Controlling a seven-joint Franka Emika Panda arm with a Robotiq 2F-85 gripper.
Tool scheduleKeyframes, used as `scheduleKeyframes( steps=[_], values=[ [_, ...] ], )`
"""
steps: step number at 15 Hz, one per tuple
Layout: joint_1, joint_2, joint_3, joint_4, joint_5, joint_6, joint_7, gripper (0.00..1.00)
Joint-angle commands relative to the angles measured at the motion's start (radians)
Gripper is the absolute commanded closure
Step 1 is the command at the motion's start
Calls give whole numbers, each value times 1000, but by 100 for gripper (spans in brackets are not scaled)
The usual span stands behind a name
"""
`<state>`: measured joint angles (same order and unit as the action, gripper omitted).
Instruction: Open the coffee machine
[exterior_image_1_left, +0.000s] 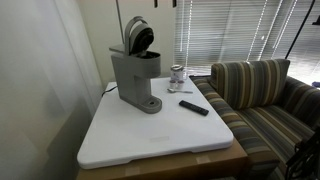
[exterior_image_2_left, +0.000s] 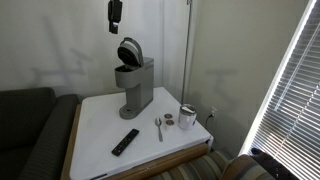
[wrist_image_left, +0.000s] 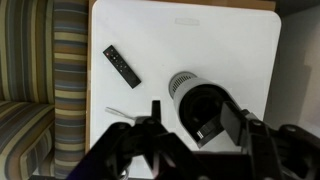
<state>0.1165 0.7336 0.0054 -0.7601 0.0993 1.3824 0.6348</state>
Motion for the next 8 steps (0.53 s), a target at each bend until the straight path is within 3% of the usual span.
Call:
scheduleKeyframes(
  steps=[1, 6, 7, 8],
  values=[
    [-3, -79, 6, -126, -4, 43, -74, 5],
    [-14, -132, 26, -221, 28, 89, -177, 0],
    [2, -67, 10, -112, 7, 45, -126, 0],
    [3, -71, 11, -120, 7, 47, -130, 0]
  ],
)
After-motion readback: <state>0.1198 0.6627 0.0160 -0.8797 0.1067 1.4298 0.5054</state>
